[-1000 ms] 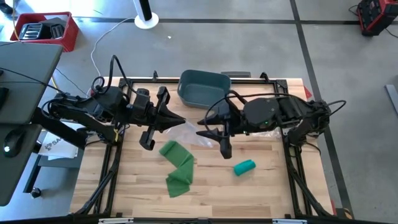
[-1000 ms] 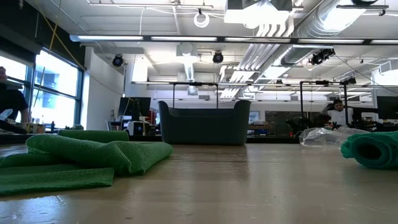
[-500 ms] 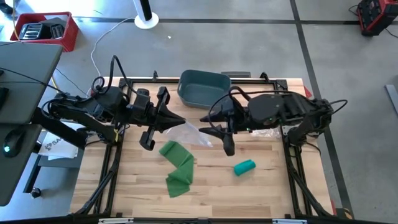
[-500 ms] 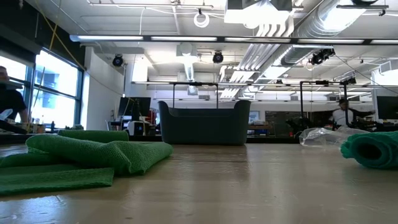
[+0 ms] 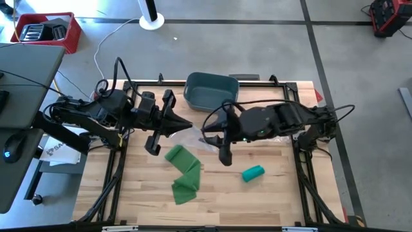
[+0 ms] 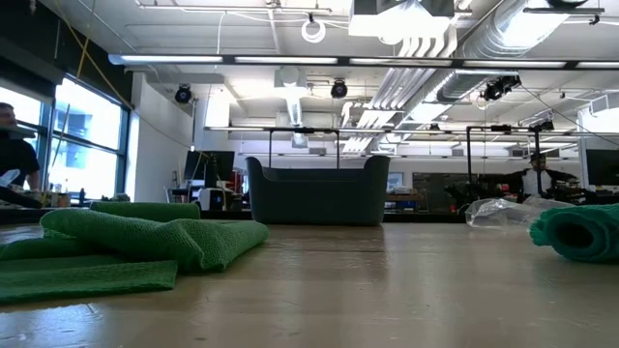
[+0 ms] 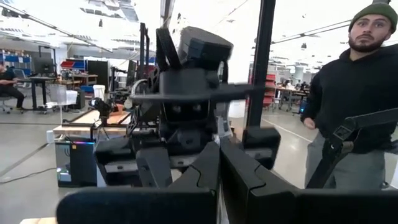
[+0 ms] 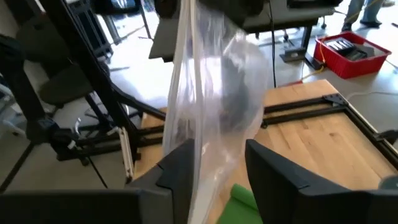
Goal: Roll bandage
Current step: Open the left transparent zip bag, then put the rolled blue bandage into the transparent zip bag
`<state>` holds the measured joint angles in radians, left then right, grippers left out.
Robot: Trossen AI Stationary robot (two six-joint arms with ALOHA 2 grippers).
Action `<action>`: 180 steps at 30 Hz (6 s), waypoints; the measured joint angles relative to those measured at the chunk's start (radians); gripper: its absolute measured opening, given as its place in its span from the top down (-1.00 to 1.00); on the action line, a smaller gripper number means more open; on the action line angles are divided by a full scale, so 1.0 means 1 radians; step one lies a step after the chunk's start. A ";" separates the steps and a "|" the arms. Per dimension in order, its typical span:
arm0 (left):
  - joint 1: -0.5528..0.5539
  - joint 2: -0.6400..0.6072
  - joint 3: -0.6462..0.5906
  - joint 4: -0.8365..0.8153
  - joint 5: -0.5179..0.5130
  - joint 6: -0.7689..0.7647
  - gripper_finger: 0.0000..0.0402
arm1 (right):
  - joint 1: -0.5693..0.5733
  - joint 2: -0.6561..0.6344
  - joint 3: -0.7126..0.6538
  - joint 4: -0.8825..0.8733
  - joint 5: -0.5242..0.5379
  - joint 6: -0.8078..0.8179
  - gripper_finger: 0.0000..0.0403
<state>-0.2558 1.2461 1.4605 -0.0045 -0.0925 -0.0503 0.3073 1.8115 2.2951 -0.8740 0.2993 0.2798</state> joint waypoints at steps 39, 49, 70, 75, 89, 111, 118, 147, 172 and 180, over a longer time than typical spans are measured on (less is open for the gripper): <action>0.097 0.251 -0.010 -0.199 0.098 -0.110 0.39 | -0.021 0.040 -0.002 -0.523 -0.083 0.093 1.00; 0.097 0.245 -0.007 -0.332 -0.047 -0.089 0.39 | -0.019 0.040 -0.002 -0.525 -0.083 0.085 1.00; 0.097 0.280 0.029 -0.434 0.000 -0.060 0.57 | -0.026 0.057 -0.002 -0.497 -0.135 0.000 1.00; 0.096 0.277 0.029 -0.445 0.010 -0.082 0.88 | -0.026 0.057 -0.002 -0.497 -0.137 0.000 1.00; 0.104 0.277 0.026 -0.527 0.033 -0.488 1.00 | -0.008 0.057 0.049 -0.602 -0.010 -0.031 0.22; 0.125 0.277 0.025 -0.455 0.103 -0.574 1.00 | 0.050 0.157 0.012 -0.538 0.015 -0.177 0.09; 0.123 0.277 0.025 -0.452 -0.033 -0.491 1.00 | 0.050 0.162 0.013 -0.525 -0.220 -0.166 0.09; 0.059 0.277 0.025 -0.789 -0.331 -0.410 1.00 | 0.141 -0.004 0.047 -0.680 -0.081 0.142 0.09; 0.036 0.279 0.026 -0.783 -0.220 -0.503 1.00 | 0.194 -0.423 -1.389 0.097 -0.518 0.166 -0.05; 0.038 0.296 0.026 -0.781 -0.199 -0.532 1.00 | 0.157 -0.373 -1.526 0.120 -0.421 0.082 -0.33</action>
<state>-0.2173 1.5424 1.4864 -0.7856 -0.2910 -0.5819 0.4639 1.4388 0.7693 -0.7537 -0.1216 0.3623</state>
